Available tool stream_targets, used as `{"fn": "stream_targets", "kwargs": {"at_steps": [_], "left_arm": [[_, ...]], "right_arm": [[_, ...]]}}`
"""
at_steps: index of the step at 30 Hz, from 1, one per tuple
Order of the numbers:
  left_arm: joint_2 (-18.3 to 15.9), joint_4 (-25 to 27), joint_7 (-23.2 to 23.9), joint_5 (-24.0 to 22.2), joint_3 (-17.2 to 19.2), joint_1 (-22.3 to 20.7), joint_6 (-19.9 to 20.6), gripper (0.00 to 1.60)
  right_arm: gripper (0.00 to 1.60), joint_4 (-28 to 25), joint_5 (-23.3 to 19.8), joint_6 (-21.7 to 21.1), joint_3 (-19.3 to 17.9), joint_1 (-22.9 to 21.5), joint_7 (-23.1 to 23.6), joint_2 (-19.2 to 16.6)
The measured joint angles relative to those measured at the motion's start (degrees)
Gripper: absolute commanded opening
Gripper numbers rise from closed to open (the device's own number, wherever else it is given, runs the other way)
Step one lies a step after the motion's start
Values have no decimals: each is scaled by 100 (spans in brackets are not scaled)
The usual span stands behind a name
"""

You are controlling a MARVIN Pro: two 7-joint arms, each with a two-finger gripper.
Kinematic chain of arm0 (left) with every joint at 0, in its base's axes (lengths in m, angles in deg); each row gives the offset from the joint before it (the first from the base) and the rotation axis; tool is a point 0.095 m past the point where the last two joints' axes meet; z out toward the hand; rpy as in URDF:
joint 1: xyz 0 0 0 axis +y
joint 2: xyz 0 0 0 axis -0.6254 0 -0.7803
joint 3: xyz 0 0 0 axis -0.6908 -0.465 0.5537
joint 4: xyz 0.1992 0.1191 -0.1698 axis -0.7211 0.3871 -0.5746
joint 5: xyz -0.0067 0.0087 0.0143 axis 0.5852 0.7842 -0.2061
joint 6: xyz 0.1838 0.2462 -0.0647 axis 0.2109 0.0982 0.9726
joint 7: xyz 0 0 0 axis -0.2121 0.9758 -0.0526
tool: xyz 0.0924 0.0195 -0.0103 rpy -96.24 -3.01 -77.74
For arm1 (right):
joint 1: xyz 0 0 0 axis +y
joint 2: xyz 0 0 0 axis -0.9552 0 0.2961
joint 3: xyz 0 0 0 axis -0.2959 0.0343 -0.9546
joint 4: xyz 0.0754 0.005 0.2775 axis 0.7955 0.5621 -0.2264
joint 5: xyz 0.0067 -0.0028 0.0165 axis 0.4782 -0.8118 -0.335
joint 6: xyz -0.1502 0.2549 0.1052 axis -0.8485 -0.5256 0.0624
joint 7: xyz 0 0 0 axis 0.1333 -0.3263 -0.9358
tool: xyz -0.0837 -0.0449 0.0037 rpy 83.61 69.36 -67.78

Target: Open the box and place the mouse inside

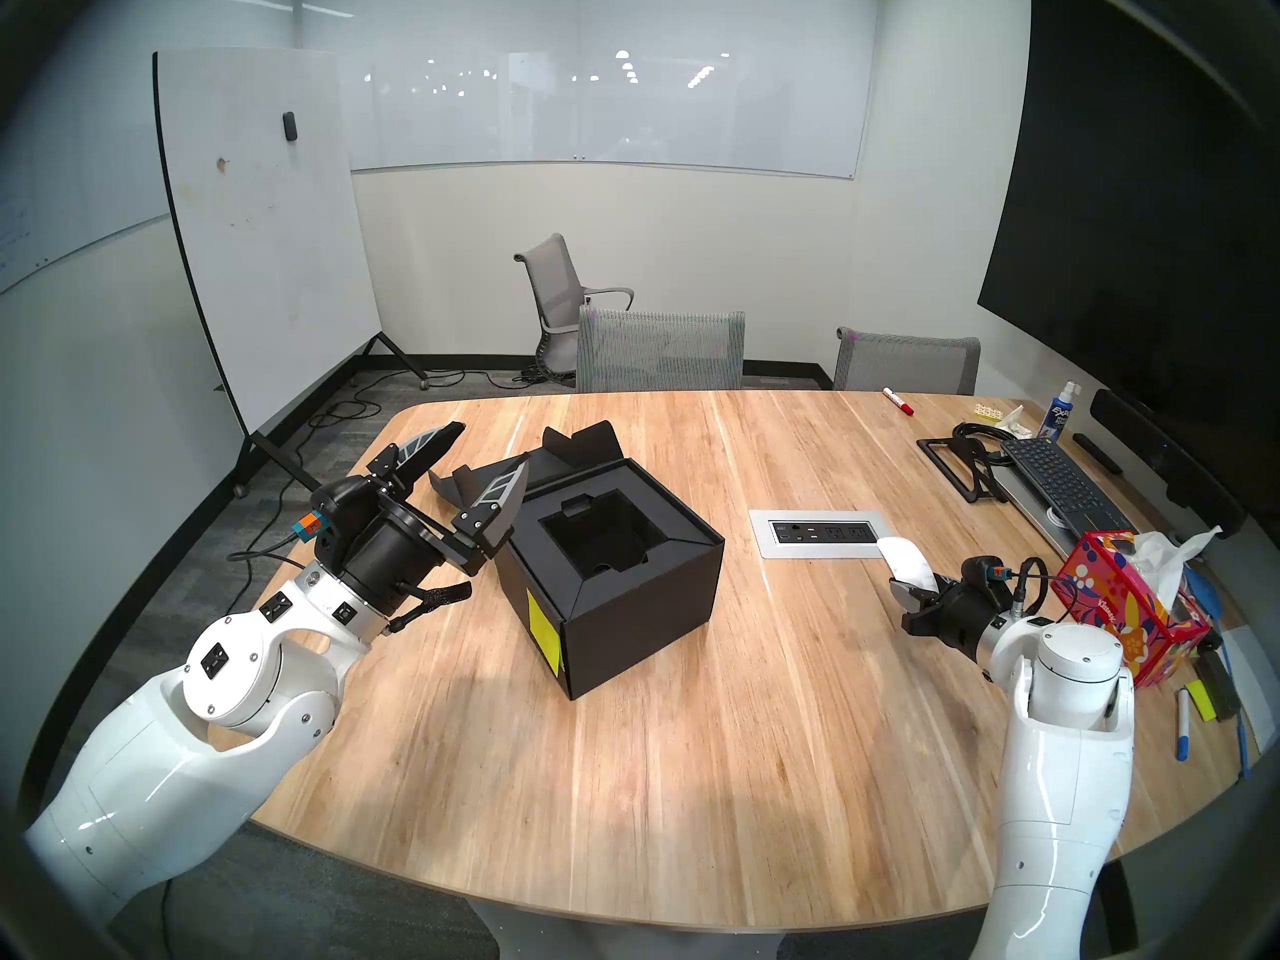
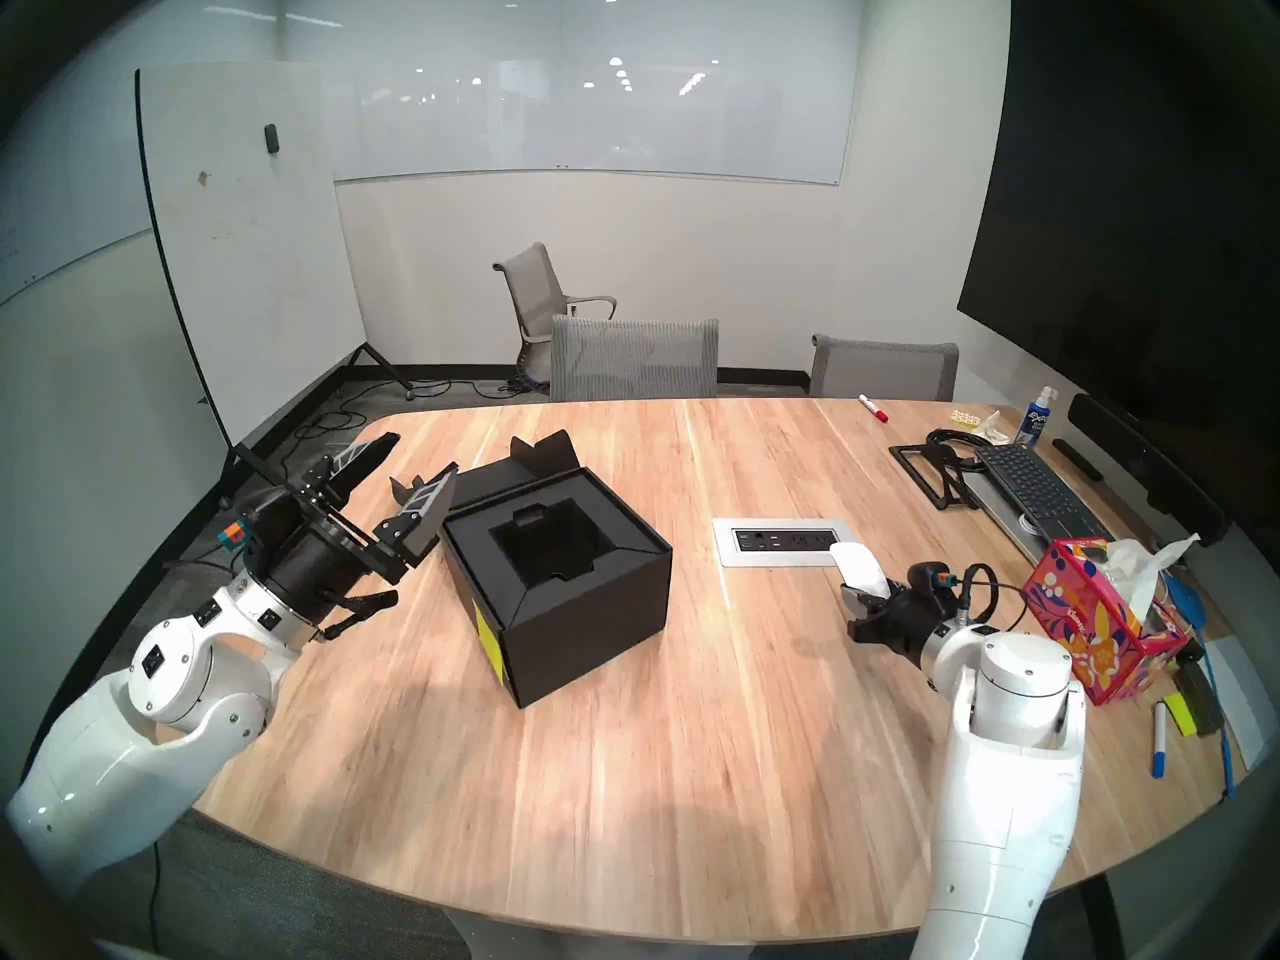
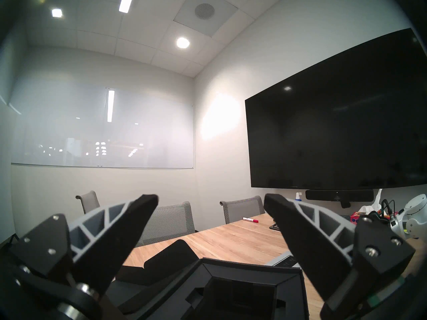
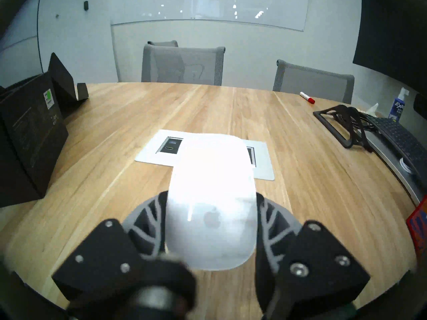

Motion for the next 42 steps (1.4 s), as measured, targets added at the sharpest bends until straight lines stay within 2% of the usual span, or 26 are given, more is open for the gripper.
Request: {"fn": "stream_targets", "kwargs": {"at_steps": [17, 29, 42], "left_arm": [[-7, 0, -4, -1, -5, -3, -2, 160], [-9, 0, -7, -1, -7, -4, -4, 160], [-12, 0, -10, -1, -9, -5, -7, 160]], "right_arm": [[0, 286, 25, 286, 720, -596, 182, -86], [0, 373, 26, 485, 1100, -858, 315, -89], [0, -181, -204, 483, 1197, -915, 726, 23]]}}
